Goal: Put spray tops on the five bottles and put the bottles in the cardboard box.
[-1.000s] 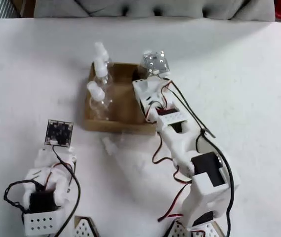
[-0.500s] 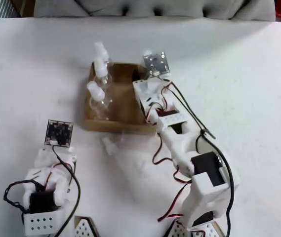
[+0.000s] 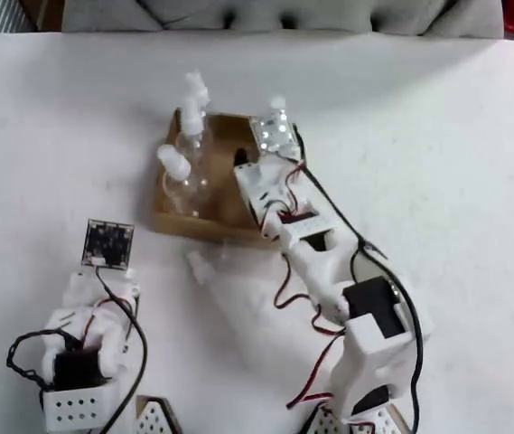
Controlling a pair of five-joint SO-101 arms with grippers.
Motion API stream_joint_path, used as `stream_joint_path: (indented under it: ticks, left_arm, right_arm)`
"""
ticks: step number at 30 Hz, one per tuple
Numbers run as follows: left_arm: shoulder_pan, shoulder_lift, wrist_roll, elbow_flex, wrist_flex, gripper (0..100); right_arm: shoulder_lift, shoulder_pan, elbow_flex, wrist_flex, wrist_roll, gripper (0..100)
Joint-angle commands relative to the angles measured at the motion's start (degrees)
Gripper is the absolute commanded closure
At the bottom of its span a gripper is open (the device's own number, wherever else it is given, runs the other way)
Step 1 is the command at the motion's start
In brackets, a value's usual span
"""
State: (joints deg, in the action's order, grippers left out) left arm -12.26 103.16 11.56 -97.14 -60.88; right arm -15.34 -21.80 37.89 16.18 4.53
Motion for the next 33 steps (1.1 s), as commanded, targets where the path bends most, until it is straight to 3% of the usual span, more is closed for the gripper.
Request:
stream_joint_path:
  ticks: [1,33]
  left_arm:
    - [-0.8,0.6,0.4,0.2,0.4,98]
    - [-0.8,0.6,0.4,0.2,0.7,98]
  right_arm:
    - [0.7,0.0,1.1,0.2,0.4,66.0]
    - [6.2,0.4,2.4,0.2,0.3,66.0]
